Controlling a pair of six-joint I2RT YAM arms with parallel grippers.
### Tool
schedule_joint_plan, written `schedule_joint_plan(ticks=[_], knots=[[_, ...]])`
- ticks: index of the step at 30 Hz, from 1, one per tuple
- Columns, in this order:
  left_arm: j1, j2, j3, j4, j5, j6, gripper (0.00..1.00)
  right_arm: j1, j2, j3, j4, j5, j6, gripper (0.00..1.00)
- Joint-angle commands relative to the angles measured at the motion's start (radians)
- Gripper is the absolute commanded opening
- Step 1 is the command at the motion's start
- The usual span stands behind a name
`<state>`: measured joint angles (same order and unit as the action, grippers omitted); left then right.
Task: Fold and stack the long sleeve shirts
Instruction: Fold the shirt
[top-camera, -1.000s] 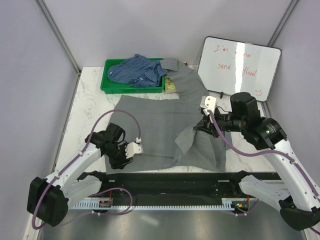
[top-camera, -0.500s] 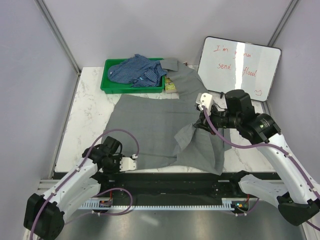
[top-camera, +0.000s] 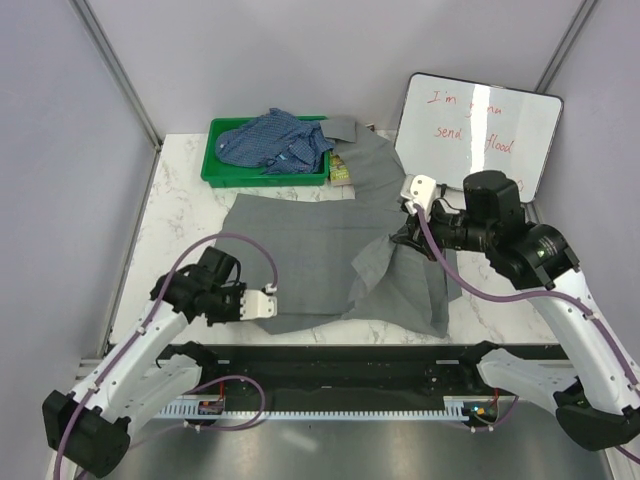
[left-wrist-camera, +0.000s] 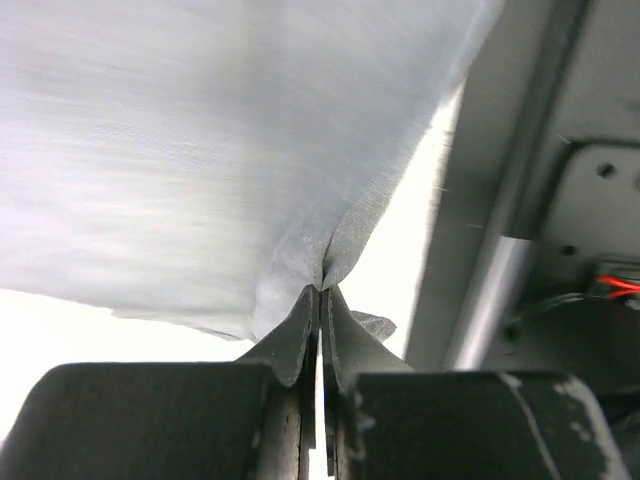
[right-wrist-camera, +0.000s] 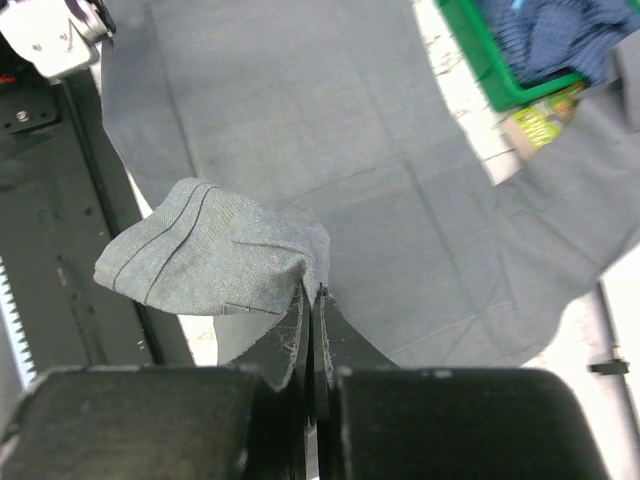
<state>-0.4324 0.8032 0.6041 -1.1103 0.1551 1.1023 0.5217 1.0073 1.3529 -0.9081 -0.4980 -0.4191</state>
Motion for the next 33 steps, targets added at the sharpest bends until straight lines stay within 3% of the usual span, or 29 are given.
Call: schedule_joint_plan(ticks=[1,7,14,24,28,30,33], knots=[[0.009,0.085,0.182,-0.045,0.047,0.059,0.02,-0.003,0.036,0.098,0.003,0.050,-0.047,0.00],[0.038,0.223,0.260,0.039,0.018,0.123,0.02,-0.072,0.134,0.158,0.008,0.039,-0.153,0.00],[0.152,0.457,0.339,0.217,0.035,0.162,0.02,-0.187,0.281,0.219,0.006,-0.048,-0.257,0.00],[0.184,0.677,0.372,0.325,0.034,0.117,0.08,-0.224,0.385,0.134,0.073,-0.070,-0.316,0.00],[0.219,0.668,0.349,0.251,0.034,0.156,0.17,-0.224,0.393,0.123,0.069,-0.089,-0.311,0.00],[0.224,0.660,0.333,0.225,0.026,0.150,0.28,-0.224,0.387,0.105,0.066,-0.102,-0.307,0.00],[0.238,0.634,0.324,0.221,0.037,0.117,0.33,-0.224,0.384,0.072,0.051,-0.123,-0.303,0.00]])
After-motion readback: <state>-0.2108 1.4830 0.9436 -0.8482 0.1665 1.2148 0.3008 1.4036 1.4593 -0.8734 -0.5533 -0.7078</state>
